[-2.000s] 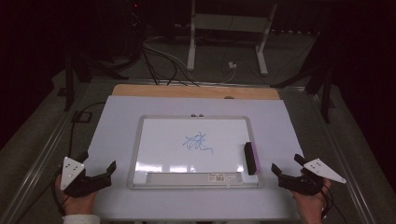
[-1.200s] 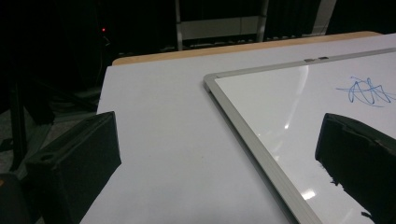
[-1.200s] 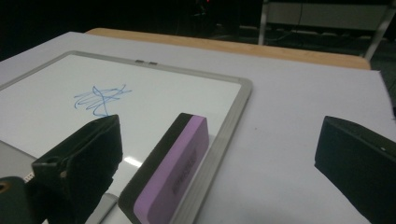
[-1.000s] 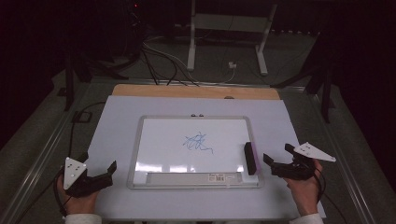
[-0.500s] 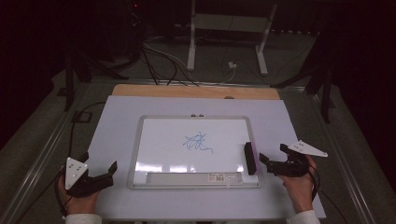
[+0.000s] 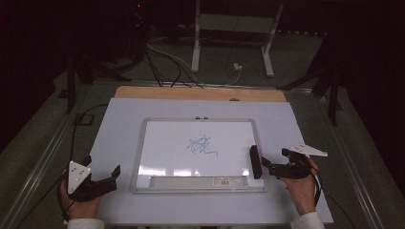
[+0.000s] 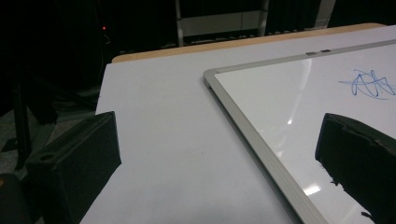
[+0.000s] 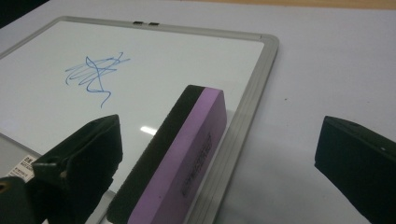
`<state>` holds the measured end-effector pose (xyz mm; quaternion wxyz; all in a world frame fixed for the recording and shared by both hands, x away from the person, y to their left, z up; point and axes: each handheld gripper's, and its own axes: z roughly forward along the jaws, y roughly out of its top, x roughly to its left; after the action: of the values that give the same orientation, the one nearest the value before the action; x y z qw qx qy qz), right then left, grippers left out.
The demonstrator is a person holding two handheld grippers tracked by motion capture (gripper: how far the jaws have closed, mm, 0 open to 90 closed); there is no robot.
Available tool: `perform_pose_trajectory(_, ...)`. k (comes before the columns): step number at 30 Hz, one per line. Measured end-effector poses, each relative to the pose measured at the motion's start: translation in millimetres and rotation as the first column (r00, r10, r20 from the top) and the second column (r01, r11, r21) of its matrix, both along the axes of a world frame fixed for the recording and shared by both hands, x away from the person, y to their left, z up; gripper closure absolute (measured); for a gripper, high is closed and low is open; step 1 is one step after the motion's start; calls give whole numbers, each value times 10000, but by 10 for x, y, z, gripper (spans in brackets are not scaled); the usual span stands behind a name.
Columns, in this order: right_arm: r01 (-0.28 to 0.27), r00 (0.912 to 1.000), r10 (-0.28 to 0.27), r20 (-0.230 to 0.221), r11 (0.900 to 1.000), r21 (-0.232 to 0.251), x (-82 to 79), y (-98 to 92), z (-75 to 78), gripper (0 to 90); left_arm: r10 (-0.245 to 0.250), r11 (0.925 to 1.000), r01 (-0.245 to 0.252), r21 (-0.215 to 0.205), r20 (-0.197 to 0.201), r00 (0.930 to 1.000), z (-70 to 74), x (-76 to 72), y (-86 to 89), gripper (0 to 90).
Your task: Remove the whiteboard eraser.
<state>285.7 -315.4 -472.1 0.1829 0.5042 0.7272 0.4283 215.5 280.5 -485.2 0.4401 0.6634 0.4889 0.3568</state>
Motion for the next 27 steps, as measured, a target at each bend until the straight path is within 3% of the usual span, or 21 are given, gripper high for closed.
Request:
perform_pose_trajectory(8,-168,9981,172,-595,9998,66,38,31,-39,65,-23,10000,24,26,-14,10000,0,1,-6,8)
perform_pose_trajectory(13,-333,9923,351,-1190,9993,177,46,68,-62,280,-24,10000,24,43,-17,10000,-2,1,-7,8)
perform_pose_trajectory(14,-333,9923,351,-1190,9993,177,46,68,-62,280,-24,10000,24,46,-14,10000,-1,1,-7,8)
perform_pose_trajectory(17,-331,9878,390,-1509,9986,416,47,91,-81,440,-28,10000,29,50,-8,10000,0,0,-10,8)
perform_pose_trajectory(23,-407,9838,507,-1717,9973,610,58,99,-98,461,-43,9999,43,120,-32,10000,0,1,-15,8)
perform_pose_trajectory(27,-577,9738,795,-2131,9926,1066,91,132,-133,434,-52,9999,53,141,-41,10000,0,1,-20,8)
